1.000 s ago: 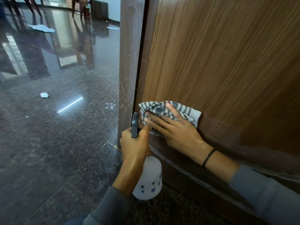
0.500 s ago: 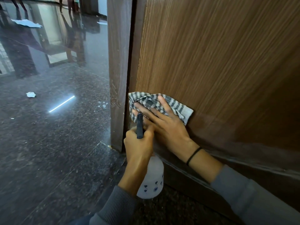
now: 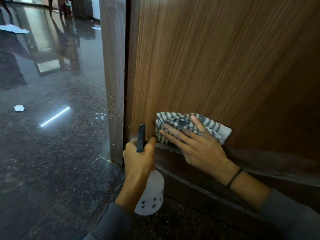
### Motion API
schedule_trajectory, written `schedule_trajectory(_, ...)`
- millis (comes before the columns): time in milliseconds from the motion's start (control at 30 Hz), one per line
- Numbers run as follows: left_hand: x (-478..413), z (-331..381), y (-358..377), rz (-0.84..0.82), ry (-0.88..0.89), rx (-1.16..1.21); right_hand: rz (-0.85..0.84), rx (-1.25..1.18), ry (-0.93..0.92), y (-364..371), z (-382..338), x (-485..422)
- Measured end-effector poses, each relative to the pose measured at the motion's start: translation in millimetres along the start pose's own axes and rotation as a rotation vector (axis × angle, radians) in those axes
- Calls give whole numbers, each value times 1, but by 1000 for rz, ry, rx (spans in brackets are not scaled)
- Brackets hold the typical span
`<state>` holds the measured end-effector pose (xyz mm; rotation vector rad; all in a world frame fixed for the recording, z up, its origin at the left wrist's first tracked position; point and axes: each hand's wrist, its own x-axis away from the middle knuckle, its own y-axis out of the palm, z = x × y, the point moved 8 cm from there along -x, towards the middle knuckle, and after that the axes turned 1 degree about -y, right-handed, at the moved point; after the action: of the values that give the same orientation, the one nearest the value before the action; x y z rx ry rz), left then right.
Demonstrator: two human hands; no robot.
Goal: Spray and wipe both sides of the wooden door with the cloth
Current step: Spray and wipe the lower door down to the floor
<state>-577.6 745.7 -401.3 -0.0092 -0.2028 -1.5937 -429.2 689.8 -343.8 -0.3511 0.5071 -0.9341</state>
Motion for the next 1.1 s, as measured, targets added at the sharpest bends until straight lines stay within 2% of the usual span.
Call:
schedule_trajectory(100, 8, 2, 11, -32, 23, -27, 70, -104, 61, -6, -11, -26)
schedule_trajectory(200, 20, 6, 29, -113, 54, -9, 82, -206, 147, -4, -5, -12)
schedule_trajectory(333, 32, 4, 58, -270, 39, 14, 108, -184, 317, 2, 25, 64)
schedule_trajectory(500, 51, -9, 92, -476, -29, -83, 86, -172, 576, 5, 67, 158)
schedule_trajectory(633, 68, -18, 113, -599, -33, -194, 78, -342, 605, 2, 73, 177)
schedule_trajectory(767, 81, -22, 122, -698, -5, -244, 133, -582, 713, -4, 75, 178)
schedule_trajectory(833, 85, -25, 123, -694, -3, -265, 164, -632, 745, -2, 75, 177)
schedule_trajectory(933, 82, -32, 117, -590, -104, -251, 228, -675, 791, 0, 74, 172)
schedule_trajectory(1033, 77, -29, 110, -547, -172, -196, 285, -615, 807, -2, 73, 161)
schedule_trajectory(1100, 73, -21, 105, -523, -146, -148, 284, -536, 775, -5, 68, 144)
